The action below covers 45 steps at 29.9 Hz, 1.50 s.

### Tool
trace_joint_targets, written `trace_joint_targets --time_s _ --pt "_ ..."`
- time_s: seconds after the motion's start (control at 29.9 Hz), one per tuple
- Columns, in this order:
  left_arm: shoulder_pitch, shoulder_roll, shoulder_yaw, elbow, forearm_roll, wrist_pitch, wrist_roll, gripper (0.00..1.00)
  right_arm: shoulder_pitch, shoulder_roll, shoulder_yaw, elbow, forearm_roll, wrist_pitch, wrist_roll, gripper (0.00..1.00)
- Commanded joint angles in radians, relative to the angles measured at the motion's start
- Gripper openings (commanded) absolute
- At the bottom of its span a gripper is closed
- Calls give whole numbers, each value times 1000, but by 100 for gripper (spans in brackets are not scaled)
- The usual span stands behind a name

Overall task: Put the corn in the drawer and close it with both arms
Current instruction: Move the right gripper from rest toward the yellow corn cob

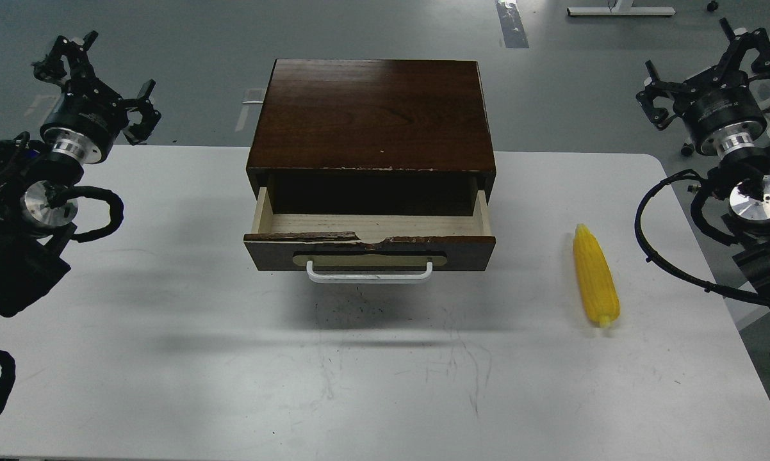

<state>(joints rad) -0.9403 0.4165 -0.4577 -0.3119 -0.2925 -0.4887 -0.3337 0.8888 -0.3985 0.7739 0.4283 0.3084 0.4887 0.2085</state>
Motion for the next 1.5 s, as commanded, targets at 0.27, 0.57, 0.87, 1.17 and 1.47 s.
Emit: trace_joint_targets --time_s 0.27,0.57,0.87,1.17,1.47 --pt "0 2 1 0 3 0 -10 98 -1 -36 -11 6 -3 0 -1 100" --pt "-15 19 -7 -3 3 0 -7 98 168 -264 -272 15 -37 0 -14 100" --pt "-23 18 -6 -13 13 0 1 98 456 -353 -732 41 -207 0 -12 100" --pt "-31 31 -7 -15 13 0 -2 98 512 -391 -775 329 -679 0 -26 100" --pt "-31 33 -4 -13 13 0 -2 98 437 -392 -863 537 -956 0 -164 100"
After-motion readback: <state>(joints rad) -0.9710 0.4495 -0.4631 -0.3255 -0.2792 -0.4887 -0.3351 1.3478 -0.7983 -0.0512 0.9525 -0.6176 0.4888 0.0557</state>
